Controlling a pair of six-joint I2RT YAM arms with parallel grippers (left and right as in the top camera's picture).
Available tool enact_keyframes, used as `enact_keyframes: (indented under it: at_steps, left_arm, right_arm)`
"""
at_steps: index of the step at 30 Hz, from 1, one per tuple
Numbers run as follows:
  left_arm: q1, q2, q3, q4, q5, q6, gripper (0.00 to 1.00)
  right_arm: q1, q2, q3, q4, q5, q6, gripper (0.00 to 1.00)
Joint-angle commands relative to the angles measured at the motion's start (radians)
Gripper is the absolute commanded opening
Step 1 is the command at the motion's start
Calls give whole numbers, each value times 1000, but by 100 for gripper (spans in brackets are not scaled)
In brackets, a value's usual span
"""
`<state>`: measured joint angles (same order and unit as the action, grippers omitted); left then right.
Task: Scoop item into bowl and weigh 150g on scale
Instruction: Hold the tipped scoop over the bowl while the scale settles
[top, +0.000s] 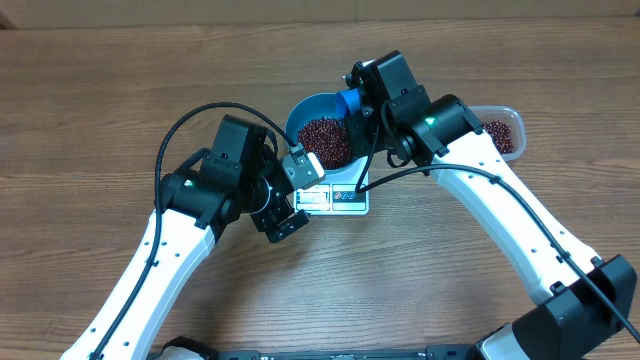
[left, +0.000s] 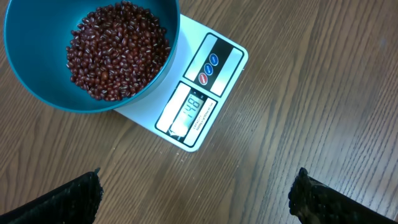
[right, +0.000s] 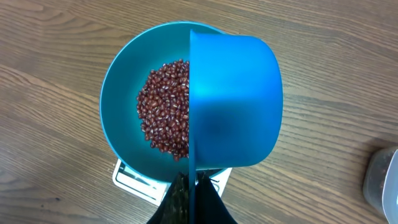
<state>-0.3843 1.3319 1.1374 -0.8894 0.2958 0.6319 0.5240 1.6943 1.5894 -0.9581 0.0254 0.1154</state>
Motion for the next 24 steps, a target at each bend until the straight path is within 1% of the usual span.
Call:
enact_keyframes:
  at_steps: [1,10,13,21,24]
  left_arm:
    - [-2,5,-5,4,8,19,100]
    - [-2,5,-5,4,8,19,100]
    - [-2,5,-5,4,8,19,99]
    - [-2,5,-5,4,8,19,100]
    - [-2,5,-5,4,8,19,99]
  right_arm:
    - [-3,0,29,0,-5,-12,4]
    - [-3,0,28,-13,-4,-19,4]
    - [-3,0,29,2,0,11,4]
    - [-3,0,29,6,-2,18,4]
    - [-3,0,29,6,-13,69,4]
